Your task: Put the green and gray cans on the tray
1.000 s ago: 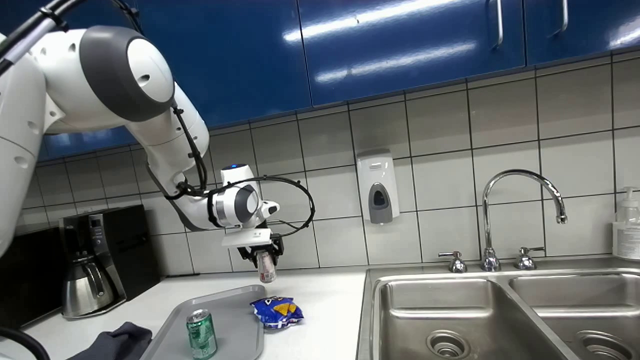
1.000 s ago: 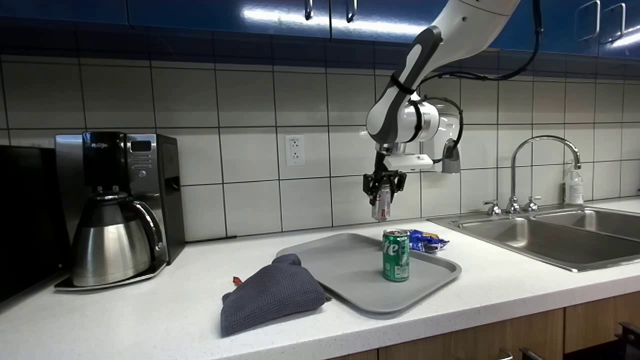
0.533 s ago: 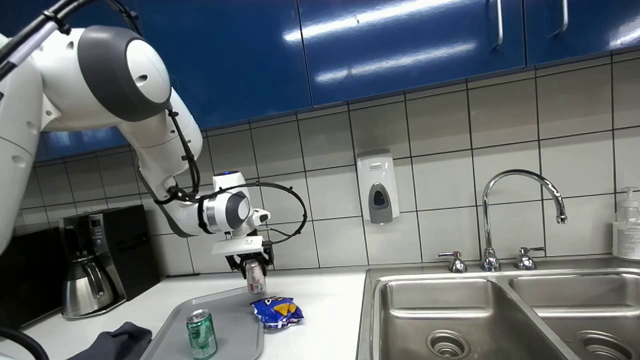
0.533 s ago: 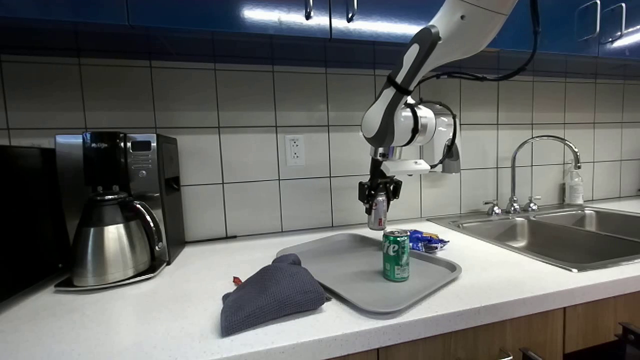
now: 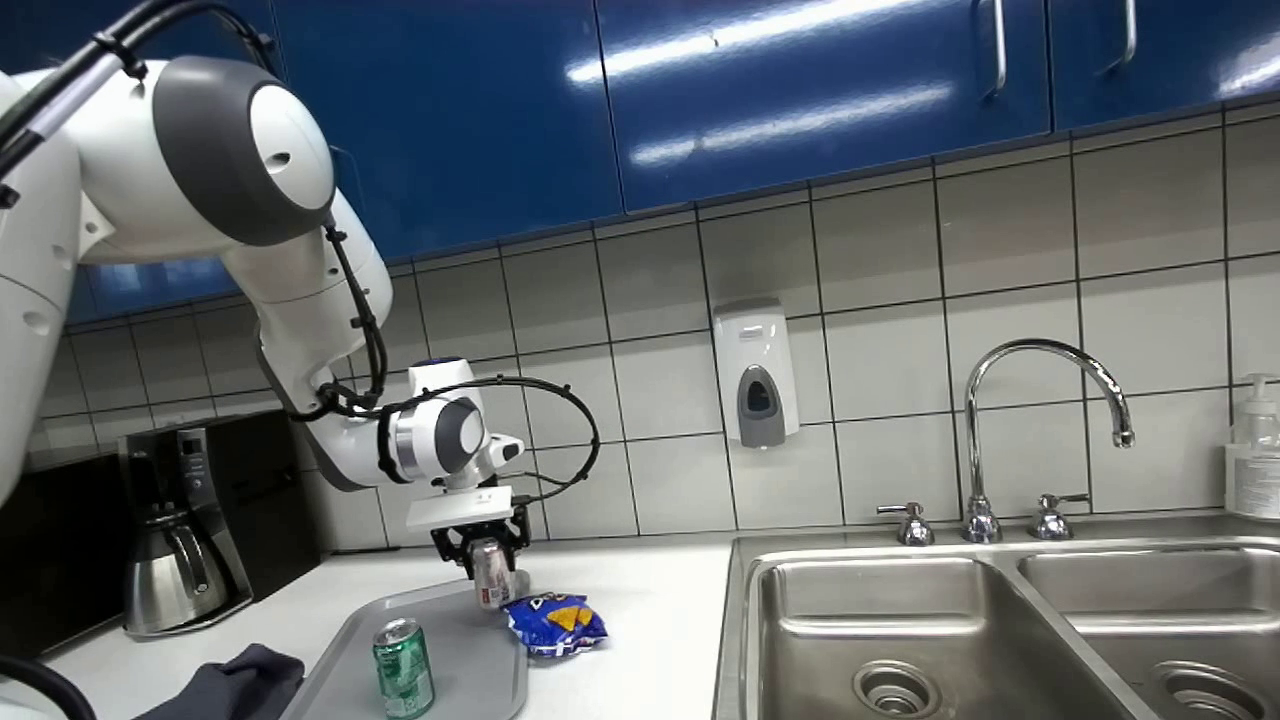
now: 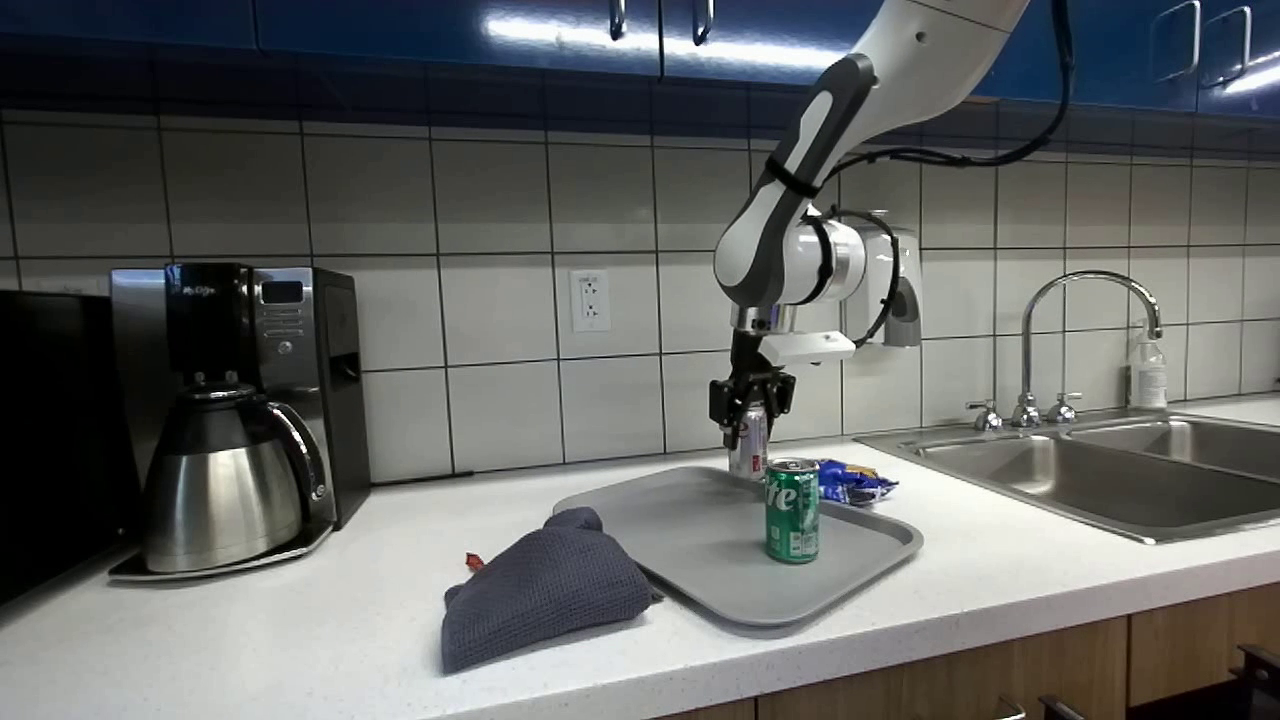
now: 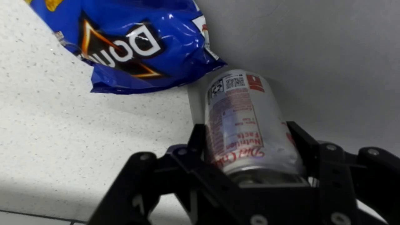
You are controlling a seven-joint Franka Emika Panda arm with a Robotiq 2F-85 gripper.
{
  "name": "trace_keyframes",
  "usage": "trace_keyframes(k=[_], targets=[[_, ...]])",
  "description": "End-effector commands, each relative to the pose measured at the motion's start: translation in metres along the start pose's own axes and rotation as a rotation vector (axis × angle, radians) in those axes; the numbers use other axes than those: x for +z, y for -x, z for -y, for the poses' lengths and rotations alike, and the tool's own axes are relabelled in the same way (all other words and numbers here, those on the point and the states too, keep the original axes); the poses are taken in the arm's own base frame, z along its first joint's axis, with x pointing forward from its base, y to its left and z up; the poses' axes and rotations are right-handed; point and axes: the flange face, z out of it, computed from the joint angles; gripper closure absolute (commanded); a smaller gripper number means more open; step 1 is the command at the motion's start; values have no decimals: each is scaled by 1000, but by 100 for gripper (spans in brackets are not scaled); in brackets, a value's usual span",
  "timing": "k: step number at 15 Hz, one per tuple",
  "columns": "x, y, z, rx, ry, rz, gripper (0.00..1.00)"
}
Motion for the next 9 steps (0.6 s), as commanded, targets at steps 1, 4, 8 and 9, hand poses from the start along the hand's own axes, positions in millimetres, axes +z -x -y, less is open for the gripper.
trace_keyframes(k=[1,4,8,9], targets=[[-7,5,14,-76,4,13,59],[-1,8,25,-121,4,28,59],[5,14,34,-150,2,44,59],[6,15,35,-154,2,48,59]])
